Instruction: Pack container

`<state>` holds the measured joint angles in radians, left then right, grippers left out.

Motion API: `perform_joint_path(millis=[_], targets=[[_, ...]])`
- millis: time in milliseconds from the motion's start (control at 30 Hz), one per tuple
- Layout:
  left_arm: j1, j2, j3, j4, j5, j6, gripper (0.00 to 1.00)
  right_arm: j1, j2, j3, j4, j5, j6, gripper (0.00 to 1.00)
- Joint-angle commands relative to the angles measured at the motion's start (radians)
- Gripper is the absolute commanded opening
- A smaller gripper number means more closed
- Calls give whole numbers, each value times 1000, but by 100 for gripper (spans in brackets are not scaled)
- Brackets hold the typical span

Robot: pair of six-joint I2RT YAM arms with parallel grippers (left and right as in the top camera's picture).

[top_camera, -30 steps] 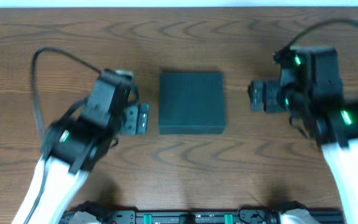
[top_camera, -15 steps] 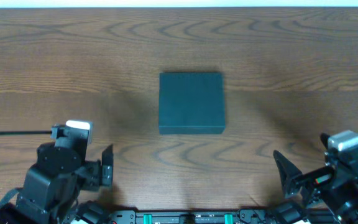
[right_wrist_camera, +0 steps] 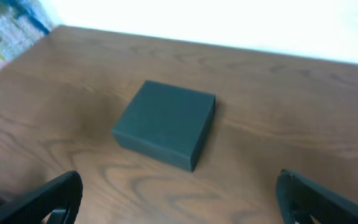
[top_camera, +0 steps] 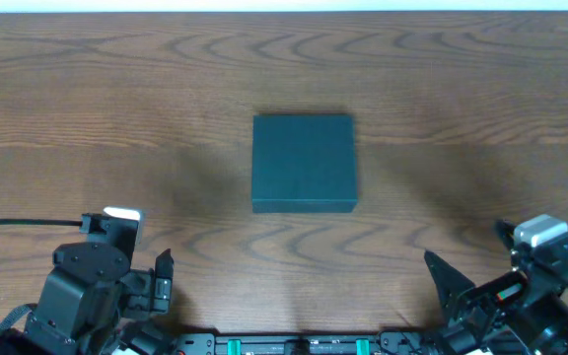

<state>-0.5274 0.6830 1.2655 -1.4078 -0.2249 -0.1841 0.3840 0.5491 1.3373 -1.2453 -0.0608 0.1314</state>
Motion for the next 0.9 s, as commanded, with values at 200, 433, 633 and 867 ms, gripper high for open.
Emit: perform_joint_path(millis=[200,433,633,867], targets=[[-3,-1,14,-3,-18,-11,95,10,-2,-151,5,87,-58,99],[-3,-1,13,-3,-18,-11,95,-29,-188,-553,275,69,-58,99],[-3,-1,13,-3,-18,-11,95,-94,-383,-770,306,34,-59,99],[-3,-1,13,-3,-18,-11,95,-169,-483,-910,280,29,-102,99]])
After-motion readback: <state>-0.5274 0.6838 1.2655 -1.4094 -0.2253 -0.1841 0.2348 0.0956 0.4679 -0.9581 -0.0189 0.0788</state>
